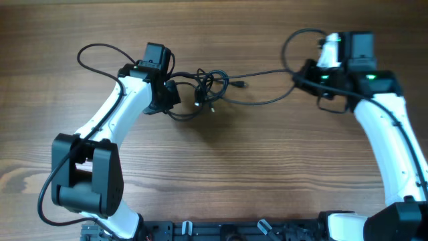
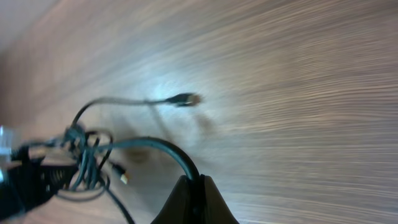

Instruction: Untangle cables

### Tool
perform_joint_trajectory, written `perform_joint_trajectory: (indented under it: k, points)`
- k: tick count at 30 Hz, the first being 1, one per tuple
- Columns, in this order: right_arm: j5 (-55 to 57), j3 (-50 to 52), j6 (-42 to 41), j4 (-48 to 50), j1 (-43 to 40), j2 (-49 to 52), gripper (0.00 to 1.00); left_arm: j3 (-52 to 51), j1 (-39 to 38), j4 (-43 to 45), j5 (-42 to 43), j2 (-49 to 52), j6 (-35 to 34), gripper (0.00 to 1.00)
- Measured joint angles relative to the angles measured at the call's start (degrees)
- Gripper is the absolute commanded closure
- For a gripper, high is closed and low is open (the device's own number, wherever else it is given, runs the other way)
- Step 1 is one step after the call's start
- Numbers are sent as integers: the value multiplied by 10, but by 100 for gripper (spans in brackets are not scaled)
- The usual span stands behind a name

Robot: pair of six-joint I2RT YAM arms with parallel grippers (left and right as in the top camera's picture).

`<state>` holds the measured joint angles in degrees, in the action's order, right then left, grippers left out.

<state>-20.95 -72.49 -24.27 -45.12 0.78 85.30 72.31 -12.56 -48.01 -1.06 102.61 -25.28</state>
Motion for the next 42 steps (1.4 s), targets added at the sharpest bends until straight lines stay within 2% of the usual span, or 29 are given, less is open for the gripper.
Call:
perform_joint_trajectory:
  k: [9,16,25,32,36,39,42]
  points:
    - [-8,0,-3,-17,-116,10,96,0,1,4,3,0,15,96]
    - [2,0,-4,-16,-170,19,96,0,8,5,5,0,23,96]
    - [-46,0,5,-26,-235,53,96,0,46,8,16,1,27,96]
    - [24,0,17,-23,-276,67,96,0,137,37,-36,2,20,96]
    - [23,0,31,-25,-276,68,95,0,168,50,-17,2,26,96]
    - [-28,0,79,-25,-271,68,84,0,177,58,64,2,70,96]
    - [-97,0,141,-25,-250,68,64,0,162,59,168,2,119,96]
